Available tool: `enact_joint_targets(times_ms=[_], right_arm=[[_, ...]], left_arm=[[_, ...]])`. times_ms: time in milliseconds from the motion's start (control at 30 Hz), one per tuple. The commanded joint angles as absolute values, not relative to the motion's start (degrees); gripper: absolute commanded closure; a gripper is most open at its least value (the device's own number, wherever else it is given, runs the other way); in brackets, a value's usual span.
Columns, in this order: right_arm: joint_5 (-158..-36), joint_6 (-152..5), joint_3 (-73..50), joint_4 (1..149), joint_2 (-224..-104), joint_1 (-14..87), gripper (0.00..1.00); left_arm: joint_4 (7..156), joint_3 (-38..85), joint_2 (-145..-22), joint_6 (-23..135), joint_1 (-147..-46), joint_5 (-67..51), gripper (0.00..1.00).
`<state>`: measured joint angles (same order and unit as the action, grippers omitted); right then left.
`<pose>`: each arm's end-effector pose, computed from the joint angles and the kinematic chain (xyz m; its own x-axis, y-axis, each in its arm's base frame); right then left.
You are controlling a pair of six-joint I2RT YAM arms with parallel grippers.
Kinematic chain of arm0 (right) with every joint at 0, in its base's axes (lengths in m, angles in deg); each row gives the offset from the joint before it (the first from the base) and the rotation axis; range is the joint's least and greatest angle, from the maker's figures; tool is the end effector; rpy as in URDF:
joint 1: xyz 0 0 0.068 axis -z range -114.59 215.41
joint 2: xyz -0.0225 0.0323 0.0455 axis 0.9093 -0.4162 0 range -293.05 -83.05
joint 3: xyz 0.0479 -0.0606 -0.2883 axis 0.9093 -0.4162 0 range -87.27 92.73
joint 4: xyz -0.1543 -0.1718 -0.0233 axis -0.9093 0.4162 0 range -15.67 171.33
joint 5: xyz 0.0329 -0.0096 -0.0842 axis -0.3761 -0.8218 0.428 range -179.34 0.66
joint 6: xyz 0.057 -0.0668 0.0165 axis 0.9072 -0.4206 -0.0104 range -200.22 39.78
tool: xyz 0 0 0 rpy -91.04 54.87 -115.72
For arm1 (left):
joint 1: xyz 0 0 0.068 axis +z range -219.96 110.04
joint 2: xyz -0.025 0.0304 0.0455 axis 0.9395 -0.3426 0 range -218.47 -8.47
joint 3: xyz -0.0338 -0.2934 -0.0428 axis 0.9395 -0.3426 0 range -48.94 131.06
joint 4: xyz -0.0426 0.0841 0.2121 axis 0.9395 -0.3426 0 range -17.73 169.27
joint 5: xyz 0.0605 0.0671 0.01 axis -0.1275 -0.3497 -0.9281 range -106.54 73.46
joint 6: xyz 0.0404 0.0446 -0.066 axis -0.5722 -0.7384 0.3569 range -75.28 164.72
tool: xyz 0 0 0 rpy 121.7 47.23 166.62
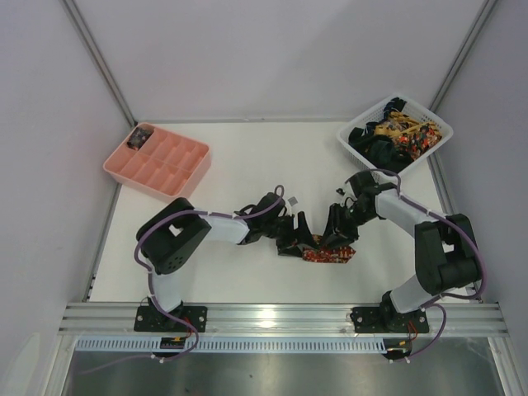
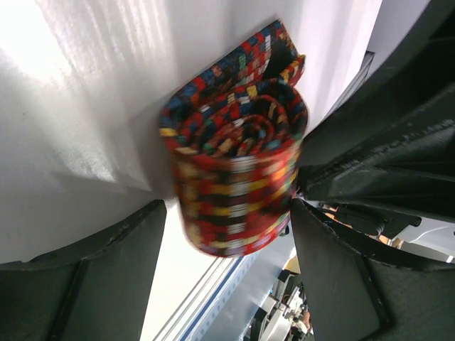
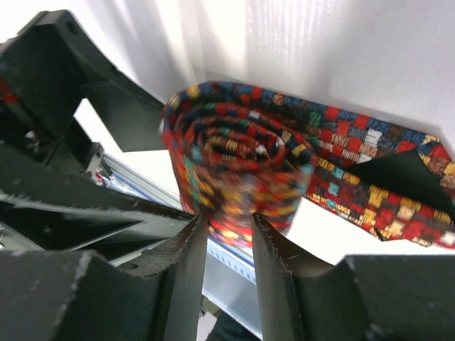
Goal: Roll the ties
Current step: Place the rolled tie into the container
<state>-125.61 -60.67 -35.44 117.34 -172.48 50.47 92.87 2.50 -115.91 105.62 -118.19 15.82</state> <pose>0.2250 0.1088 0.1850 -0.9991 0.0126 0.0414 0.0351 0.7957 0.6047 0.2217 -0.3120 0.1519 -0.9990 0.0103 -0.0438 0.0419 0.5698 -0.8207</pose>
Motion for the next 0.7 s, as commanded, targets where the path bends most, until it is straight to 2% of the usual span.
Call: enact_joint_targets(times_ms=[0, 667], right_arm=[[-125.6, -59.4, -35.8, 118.2, -169.2, 50.9, 0.62], [-120.6, -59.1, -40.9, 113.5, -174.2, 52.9, 0.68]], left_arm=[[94.9, 4.7, -116.2, 105.4, -118.6, 16.3, 0.23], [95.6, 6.0, -117.4, 104.0, -118.9, 17.7, 0.21]])
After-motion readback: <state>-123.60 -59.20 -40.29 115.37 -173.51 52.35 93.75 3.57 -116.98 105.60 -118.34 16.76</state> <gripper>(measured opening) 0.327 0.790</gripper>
